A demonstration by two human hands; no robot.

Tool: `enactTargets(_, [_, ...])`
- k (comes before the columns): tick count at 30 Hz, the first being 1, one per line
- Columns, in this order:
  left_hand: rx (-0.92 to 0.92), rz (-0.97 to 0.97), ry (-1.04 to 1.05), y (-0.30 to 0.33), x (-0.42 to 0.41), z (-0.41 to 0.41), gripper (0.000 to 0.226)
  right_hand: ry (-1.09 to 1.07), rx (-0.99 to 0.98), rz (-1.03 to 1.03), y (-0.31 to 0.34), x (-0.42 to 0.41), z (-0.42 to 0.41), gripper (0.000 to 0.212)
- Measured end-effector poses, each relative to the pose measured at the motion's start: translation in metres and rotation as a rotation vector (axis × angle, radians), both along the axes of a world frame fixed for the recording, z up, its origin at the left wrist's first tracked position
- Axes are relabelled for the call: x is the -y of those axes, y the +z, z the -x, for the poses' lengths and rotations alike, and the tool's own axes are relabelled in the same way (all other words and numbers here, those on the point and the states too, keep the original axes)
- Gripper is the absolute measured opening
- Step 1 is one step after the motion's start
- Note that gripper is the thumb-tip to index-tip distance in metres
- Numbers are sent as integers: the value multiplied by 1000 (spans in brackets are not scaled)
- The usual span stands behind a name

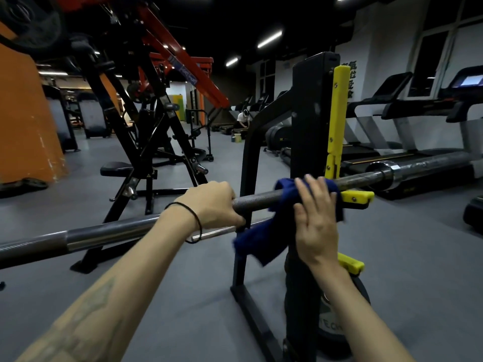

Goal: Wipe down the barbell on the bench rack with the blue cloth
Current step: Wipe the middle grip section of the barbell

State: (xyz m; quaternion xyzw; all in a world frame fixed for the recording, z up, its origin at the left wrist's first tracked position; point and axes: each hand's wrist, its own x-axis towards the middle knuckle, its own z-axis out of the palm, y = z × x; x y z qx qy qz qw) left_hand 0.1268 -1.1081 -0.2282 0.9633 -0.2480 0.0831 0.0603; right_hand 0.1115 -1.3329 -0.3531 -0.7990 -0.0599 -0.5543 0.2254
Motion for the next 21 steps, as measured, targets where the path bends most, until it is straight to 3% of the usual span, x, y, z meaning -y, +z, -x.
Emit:
enactTargets(3, [395, -132, -38, -10, 4, 5, 21, 33, 26, -293, 1, -24, -7, 54])
enactTargets(5, [665, -181, -112, -25, 14, 8, 18, 93, 24, -364, 5, -65, -1, 58])
enactTargets(9, [869, -156, -139, -44, 29, 6, 30, 249, -17, 48, -3, -75, 21, 61])
enactTargets(12, [888, -154, -85, -48, 32, 2, 28, 103, -29, 214, 4, -16, 14, 55])
enactTargets(15, [861, -154, -29, -51, 34, 3, 33, -18, -47, -46, 4, 19, 2, 59])
enactTargets(18, [772, -108, 78, -46, 43, 8, 36, 2, -27, -265, 5, -3, -3, 62])
enactTargets(21, [616, -65, 180, -42, 56, 14, 22, 131, -10, -258, 0, -55, 9, 66])
